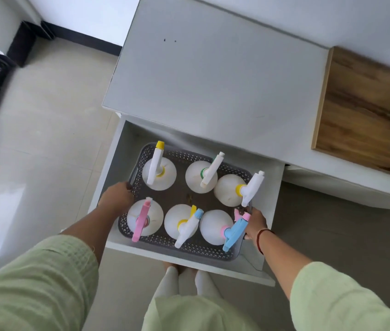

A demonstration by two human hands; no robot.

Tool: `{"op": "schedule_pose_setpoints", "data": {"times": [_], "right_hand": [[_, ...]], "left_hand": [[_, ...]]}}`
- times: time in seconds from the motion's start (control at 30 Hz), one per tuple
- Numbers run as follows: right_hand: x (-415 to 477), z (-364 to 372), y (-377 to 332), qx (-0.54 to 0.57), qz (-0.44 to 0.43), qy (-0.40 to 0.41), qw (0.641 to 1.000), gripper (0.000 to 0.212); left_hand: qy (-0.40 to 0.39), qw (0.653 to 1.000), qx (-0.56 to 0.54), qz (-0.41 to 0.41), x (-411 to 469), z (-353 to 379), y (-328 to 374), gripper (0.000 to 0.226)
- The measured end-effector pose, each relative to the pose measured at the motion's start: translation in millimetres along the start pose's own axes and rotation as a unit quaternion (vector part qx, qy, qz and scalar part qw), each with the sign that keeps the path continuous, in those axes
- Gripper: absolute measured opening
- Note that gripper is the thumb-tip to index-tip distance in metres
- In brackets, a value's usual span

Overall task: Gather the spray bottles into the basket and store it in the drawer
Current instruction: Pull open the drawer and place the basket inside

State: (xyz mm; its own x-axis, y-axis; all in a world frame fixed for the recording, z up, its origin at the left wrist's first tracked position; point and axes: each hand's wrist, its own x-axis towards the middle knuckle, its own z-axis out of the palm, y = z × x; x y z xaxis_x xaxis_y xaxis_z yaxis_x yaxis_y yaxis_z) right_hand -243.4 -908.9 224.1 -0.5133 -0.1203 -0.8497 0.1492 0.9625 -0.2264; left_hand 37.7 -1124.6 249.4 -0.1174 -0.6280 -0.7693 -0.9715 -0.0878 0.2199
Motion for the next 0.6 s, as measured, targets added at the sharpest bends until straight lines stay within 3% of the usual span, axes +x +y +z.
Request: {"op": "schedule_pose_setpoints", "data": {"times": [0.37, 0.6], "right_hand": [[75, 26, 6, -0.055, -0.018, -0.004, 0.998, 0.008], [145, 52, 24, -0.088, -0.026, 0.016, 0.996, 0.031]], "left_hand": [[-0.020, 0.999, -0.028, -0.020, 58, 39, 0, 0.031], [-0.021, 0.998, -0.030, -0.042, 109, 73, -5, 0.032]]}}
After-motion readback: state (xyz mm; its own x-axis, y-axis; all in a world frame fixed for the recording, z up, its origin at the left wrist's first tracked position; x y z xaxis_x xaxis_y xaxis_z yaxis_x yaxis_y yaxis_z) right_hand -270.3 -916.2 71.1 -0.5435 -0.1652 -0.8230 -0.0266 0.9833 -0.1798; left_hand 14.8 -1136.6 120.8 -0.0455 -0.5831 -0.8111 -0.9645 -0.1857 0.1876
